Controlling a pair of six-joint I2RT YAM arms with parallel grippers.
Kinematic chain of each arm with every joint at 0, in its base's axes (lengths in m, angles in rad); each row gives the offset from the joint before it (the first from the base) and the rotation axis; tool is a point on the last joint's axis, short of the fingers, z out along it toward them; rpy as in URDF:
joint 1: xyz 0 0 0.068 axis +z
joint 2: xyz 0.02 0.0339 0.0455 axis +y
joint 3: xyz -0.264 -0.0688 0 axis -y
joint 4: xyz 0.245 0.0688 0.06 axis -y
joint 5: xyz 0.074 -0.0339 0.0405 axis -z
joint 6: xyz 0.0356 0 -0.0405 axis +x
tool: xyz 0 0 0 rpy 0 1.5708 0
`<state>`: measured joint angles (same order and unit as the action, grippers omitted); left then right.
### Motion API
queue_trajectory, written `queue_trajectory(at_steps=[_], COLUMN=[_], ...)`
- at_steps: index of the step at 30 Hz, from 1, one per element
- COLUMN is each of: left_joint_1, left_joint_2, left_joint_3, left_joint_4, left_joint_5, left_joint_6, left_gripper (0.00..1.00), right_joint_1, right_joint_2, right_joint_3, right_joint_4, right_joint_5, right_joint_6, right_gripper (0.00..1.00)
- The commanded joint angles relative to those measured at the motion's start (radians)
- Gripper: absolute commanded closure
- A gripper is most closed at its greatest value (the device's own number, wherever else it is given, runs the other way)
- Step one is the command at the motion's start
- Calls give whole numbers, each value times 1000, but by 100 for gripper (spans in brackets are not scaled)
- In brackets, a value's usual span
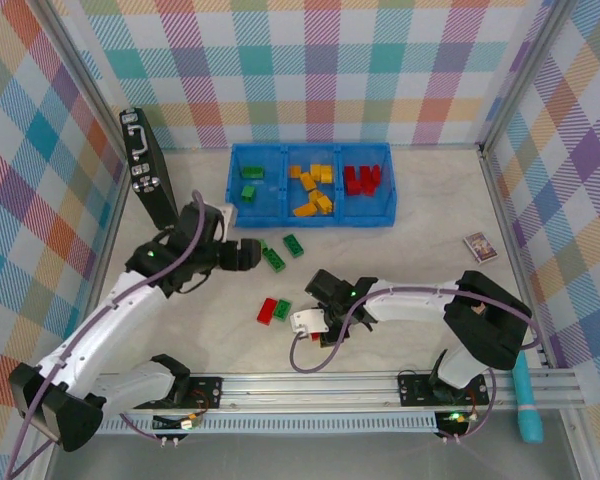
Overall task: Sort the legos into containers by color
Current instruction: Pick up the lego from the bottom-center of the table, then place the lego in the container.
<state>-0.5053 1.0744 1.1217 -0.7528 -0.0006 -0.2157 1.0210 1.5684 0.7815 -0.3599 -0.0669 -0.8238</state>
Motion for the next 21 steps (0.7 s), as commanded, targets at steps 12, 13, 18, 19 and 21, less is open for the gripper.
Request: queue_trajectory(at_steps=[12,13,18,19,21], left_joint_1=[10,10,10,10,10], left_joint_2=[39,40,20,19,20], left_joint_3=[255,245,187,166,117], left_joint_4=[-183,-182,-151,-141,-116], left_joint_5=[-62,-64,-45,-39,14], left_joint_6=[205,202,197,195,194], left_gripper=[11,11,11,12,13], right_joint_1=[-325,-369,-524,-545,-580], right_joint_2=[-121,-113,5,41,107], right_joint_3=[262,311,536,577,646], right_joint_4=[-111,-128,-128,-114,-92], right_joint_5=[188,199,233,245,264], right_joint_6=[123,135,164,175,195], right_gripper=[82,82,81,81,81])
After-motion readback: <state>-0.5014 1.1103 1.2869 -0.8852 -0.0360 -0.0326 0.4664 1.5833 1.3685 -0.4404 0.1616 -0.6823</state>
